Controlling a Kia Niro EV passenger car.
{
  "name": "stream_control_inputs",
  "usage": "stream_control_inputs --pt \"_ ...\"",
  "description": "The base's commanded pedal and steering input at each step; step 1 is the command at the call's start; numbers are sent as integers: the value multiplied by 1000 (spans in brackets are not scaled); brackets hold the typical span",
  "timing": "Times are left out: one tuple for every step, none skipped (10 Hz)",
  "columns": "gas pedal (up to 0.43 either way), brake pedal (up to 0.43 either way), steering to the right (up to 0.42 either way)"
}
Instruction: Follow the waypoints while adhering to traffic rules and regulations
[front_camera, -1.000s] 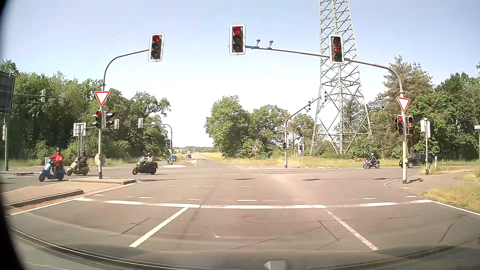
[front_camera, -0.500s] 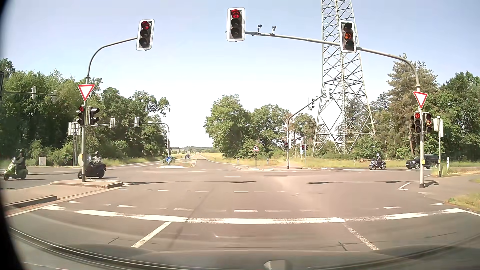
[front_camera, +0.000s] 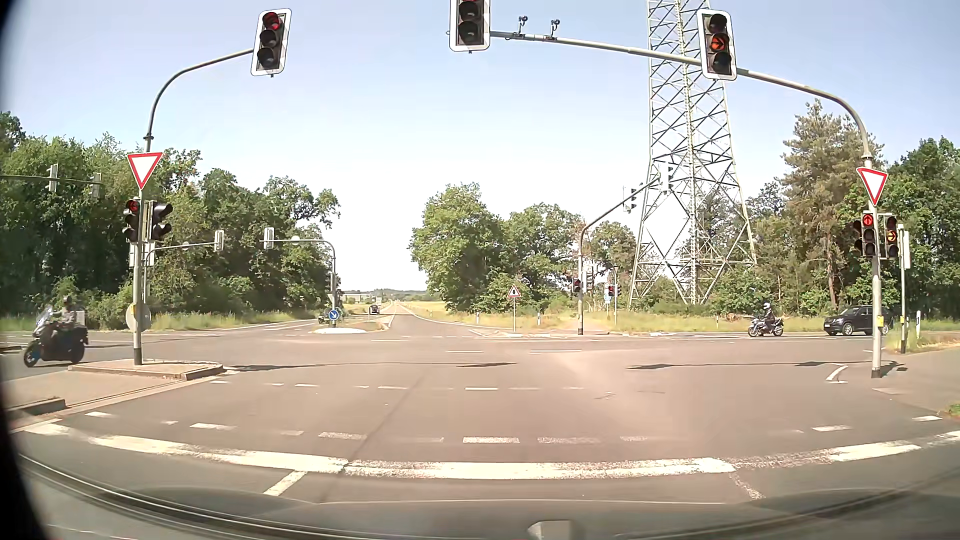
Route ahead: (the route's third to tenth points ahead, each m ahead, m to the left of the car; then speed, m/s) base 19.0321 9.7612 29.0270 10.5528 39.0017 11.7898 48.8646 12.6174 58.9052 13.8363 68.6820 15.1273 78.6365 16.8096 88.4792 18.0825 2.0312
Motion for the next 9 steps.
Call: stream_control_inputs --pt "0 232 -13" --pt "0 226 -13" --pt "0 226 -14" --pt "0 226 -16" --pt "0 226 -17" --pt "0 226 -17" --pt "0 232 -17" --pt "0 232 -16" --pt "0 238 -14"
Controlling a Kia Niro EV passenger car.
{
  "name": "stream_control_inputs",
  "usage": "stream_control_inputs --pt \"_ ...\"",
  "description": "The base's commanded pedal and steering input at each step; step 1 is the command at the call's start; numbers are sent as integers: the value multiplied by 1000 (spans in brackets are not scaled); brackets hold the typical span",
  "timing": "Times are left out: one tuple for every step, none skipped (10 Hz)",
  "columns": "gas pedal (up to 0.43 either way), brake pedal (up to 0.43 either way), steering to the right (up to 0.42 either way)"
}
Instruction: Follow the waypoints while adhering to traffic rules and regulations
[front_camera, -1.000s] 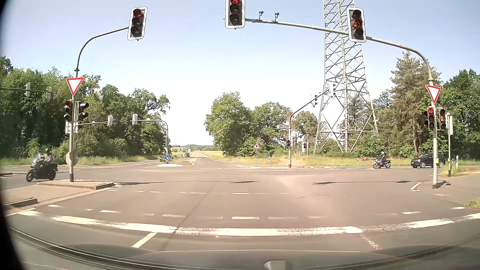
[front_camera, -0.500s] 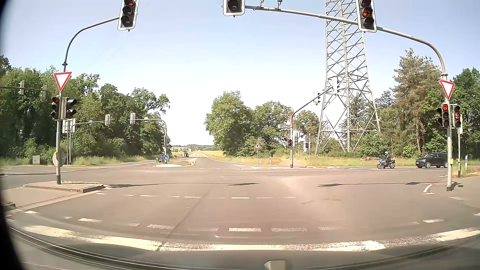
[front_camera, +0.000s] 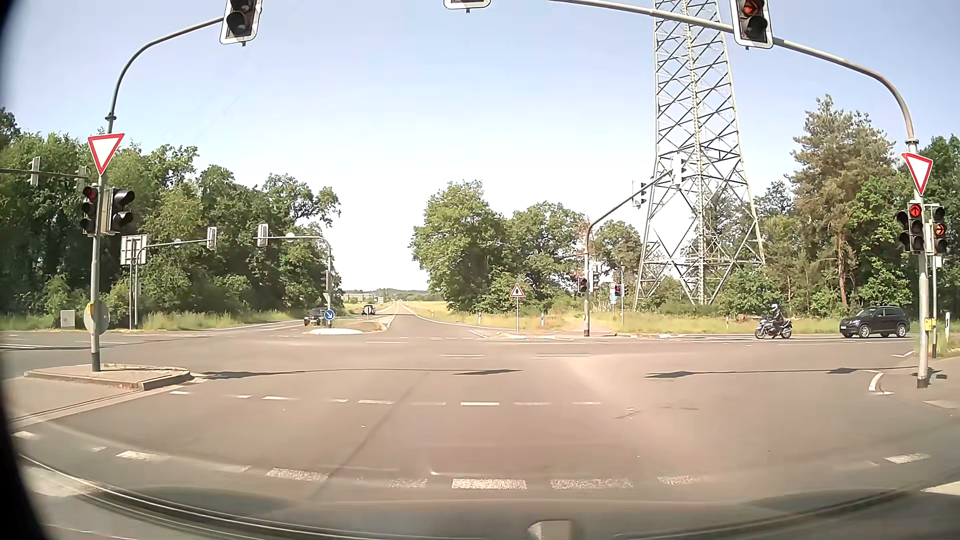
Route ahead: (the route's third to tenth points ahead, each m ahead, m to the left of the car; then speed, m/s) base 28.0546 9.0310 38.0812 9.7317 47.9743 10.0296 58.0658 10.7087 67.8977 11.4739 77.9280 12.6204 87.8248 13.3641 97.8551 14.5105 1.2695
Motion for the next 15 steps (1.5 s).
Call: stream_control_inputs --pt "0 238 -13" --pt "0 244 -14" --pt "0 250 -15" --pt "0 256 -15" --pt "0 262 -15" --pt "0 268 -15" --pt "0 268 -15" --pt "0 268 -15" --pt "0 268 -15" --pt "0 268 -15" --pt "0 268 -15" --pt "0 268 -15" --pt "0 274 -15" --pt "0 268 -15" --pt "0 268 -15"
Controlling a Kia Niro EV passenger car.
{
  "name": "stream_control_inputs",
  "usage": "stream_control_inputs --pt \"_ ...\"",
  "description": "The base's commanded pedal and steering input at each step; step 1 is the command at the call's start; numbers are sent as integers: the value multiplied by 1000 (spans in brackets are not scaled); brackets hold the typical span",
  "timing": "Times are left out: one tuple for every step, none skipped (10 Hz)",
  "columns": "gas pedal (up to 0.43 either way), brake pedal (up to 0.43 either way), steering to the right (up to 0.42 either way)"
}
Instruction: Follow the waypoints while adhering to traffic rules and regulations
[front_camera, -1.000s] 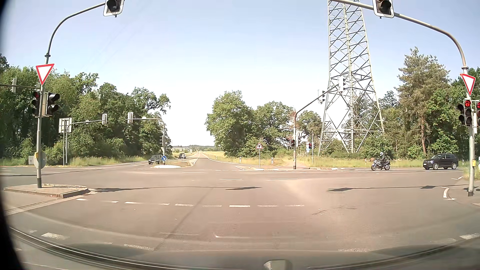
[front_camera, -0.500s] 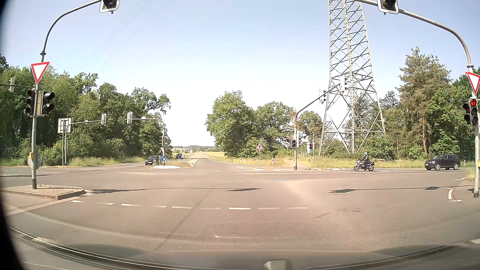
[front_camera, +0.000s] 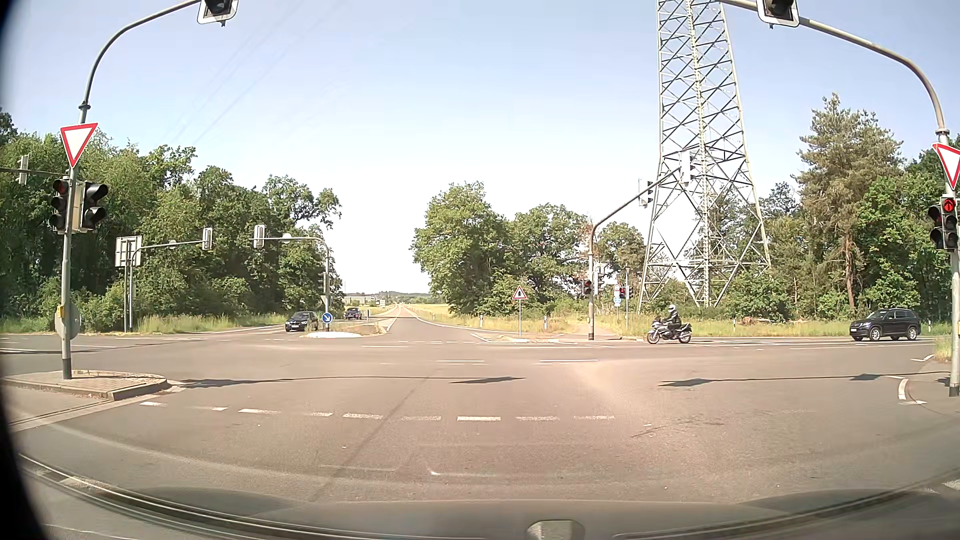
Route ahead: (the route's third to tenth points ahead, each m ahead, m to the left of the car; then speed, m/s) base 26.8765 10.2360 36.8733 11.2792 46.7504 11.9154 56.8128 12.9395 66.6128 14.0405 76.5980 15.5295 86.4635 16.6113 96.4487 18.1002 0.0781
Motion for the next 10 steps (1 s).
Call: stream_control_inputs --pt "0 268 -15" --pt "0 268 -15" --pt "0 268 -15" --pt "0 274 -15" --pt "0 280 -15" --pt "0 299 -16" --pt "0 305 -16" --pt "0 311 -16" --pt "0 317 -17" --pt "0 317 -19"
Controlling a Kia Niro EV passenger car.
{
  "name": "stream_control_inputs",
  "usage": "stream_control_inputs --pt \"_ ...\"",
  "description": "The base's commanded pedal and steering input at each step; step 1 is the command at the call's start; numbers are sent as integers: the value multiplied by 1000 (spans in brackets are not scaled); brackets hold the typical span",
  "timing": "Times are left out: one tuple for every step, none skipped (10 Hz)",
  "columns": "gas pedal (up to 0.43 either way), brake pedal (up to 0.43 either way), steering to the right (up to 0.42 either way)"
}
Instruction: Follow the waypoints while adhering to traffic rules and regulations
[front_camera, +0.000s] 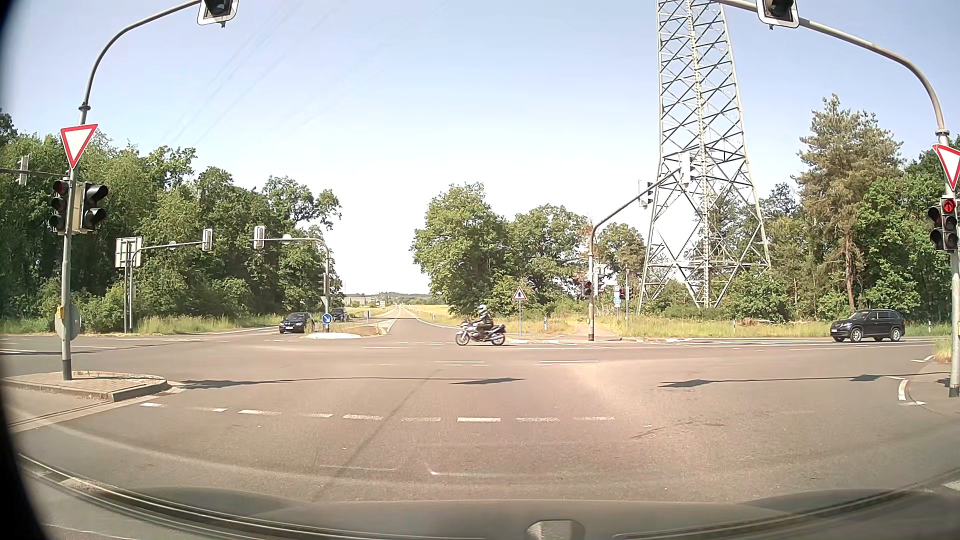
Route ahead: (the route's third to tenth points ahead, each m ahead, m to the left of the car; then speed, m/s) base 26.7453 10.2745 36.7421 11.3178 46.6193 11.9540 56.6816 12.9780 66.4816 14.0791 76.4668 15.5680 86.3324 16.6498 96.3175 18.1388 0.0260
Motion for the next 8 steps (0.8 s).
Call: stream_control_inputs --pt "0 317 -22" --pt "0 317 -24" --pt "0 317 -25" --pt "0 311 -26" --pt "0 311 -26" --pt "0 311 -26" --pt "0 311 -26" --pt "0 311 -26"
